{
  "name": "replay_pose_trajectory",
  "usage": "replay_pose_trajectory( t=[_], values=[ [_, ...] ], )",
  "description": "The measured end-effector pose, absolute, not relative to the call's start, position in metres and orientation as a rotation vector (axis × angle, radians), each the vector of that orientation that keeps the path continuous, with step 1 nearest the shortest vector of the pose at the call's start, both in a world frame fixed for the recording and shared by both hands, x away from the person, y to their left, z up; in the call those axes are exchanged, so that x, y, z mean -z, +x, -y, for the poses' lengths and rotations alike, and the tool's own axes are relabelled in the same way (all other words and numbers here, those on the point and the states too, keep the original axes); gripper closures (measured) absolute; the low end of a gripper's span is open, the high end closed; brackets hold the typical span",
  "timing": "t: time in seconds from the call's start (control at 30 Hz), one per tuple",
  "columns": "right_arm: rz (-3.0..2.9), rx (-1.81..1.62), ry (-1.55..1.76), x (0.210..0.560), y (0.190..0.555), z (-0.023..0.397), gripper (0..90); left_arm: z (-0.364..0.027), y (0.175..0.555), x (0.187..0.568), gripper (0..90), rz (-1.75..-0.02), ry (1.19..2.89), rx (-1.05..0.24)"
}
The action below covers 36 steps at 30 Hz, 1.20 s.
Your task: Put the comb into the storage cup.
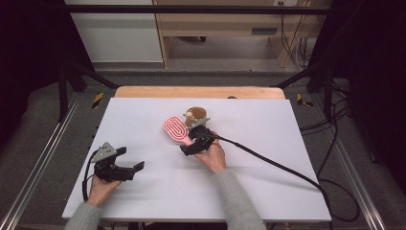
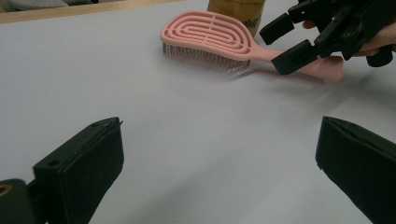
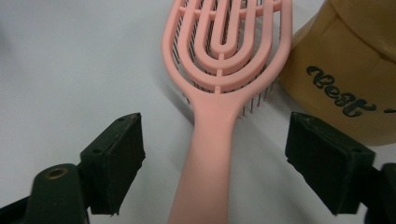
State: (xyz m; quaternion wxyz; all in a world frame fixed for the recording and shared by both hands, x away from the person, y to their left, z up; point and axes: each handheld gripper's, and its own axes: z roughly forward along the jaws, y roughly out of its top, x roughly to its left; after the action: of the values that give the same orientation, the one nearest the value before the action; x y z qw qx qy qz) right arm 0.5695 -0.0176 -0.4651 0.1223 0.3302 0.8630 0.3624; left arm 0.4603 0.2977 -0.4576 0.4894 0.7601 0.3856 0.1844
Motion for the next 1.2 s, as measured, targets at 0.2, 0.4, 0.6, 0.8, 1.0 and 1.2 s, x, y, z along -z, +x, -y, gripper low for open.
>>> replay_pose_trajectory(
  t=[0.2,0.4,0.6,0.8,1.0,1.2],
  values=[
    [-2.527,-1.061,0.967,0.4657,0.5714,0.0175,32.2,-0.2978,0.4605,0.4576,0.9,-0.938,1.846,-0.447],
    [-2.546,-1.055,0.963,0.467,0.5721,0.0175,37.8,-0.2973,0.4606,0.4579,0.9,-0.938,1.851,-0.447],
    [-2.545,-1.049,0.958,0.467,0.5727,0.0176,43.9,-0.2974,0.4607,0.4579,0.9,-0.939,1.849,-0.447],
    [-2.564,-1.026,0.967,0.4691,0.5732,0.017,50.5,-0.2973,0.4608,0.458,0.9,-0.94,1.852,-0.447],
    [-2.569,-1.013,0.972,0.4698,0.5741,0.017,55.4,-0.2974,0.461,0.458,0.9,-0.941,1.853,-0.447],
    [-2.577,-0.952,0.935,0.47,0.5736,0.0098,62.6,-0.2974,0.4608,0.458,0.9,-0.942,1.852,-0.447]
  ],
)
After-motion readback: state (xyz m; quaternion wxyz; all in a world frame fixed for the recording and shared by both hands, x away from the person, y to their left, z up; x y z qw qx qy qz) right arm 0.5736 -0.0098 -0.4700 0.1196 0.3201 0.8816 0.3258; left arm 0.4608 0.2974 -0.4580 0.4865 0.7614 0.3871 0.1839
